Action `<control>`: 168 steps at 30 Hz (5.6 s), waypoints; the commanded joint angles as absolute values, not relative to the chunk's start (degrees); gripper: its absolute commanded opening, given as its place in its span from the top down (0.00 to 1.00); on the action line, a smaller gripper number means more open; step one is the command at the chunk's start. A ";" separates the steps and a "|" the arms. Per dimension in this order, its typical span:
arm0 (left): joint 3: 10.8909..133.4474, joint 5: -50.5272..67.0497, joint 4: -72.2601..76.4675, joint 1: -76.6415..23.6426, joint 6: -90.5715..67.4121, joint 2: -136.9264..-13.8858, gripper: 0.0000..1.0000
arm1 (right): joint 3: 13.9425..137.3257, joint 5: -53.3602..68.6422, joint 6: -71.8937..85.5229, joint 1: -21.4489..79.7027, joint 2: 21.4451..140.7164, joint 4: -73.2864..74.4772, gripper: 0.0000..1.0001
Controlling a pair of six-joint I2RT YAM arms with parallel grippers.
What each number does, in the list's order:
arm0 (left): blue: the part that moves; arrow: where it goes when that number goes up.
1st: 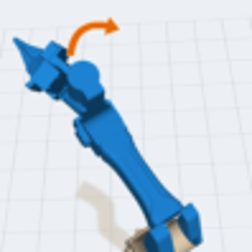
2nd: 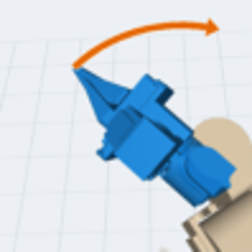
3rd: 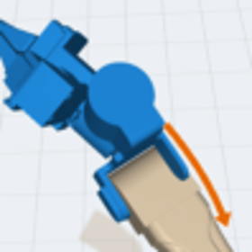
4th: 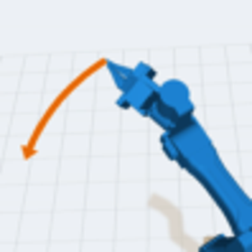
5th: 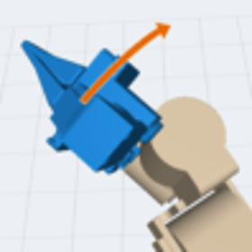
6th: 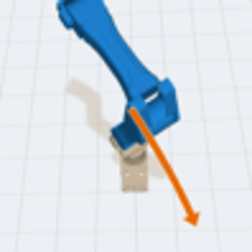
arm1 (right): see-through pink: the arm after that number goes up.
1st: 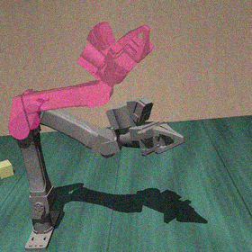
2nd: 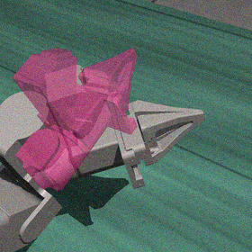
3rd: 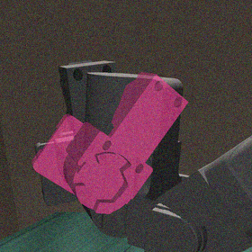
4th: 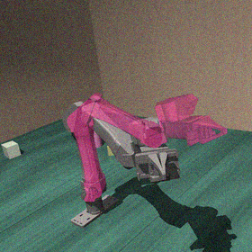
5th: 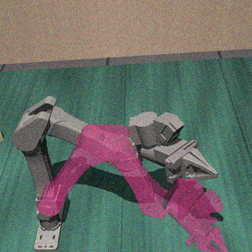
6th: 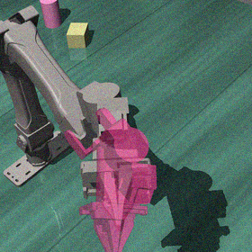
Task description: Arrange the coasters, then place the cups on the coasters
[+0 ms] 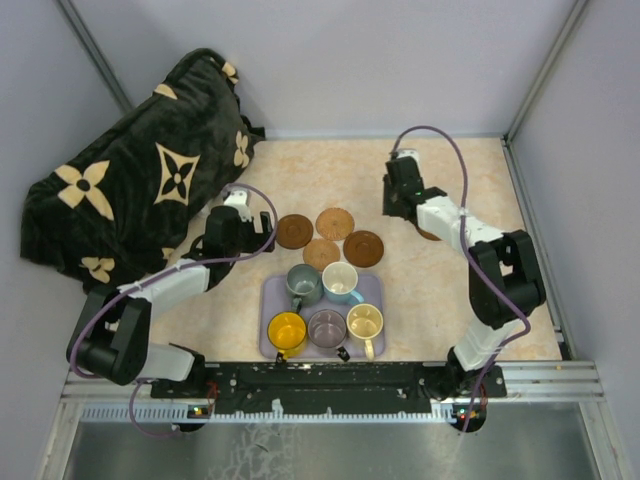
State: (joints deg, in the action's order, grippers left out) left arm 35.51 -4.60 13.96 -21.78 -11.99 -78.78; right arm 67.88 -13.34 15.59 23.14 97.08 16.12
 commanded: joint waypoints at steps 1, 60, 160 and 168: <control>34.72 -2.25 14.50 -22.17 -13.26 -78.18 0.00 | 65.10 -10.60 16.98 25.89 95.31 16.26 0.76; 33.67 -5.67 12.15 -22.22 -12.81 -78.05 0.00 | 72.74 -19.54 20.86 20.07 113.24 21.04 1.00; 62.49 -11.98 -2.58 -26.20 -11.06 -108.58 0.32 | 75.82 -10.13 16.78 34.19 103.96 17.13 0.75; 62.50 -18.14 -6.67 -24.72 -13.33 -108.79 0.38 | 78.34 -8.72 15.67 34.19 106.63 17.53 0.74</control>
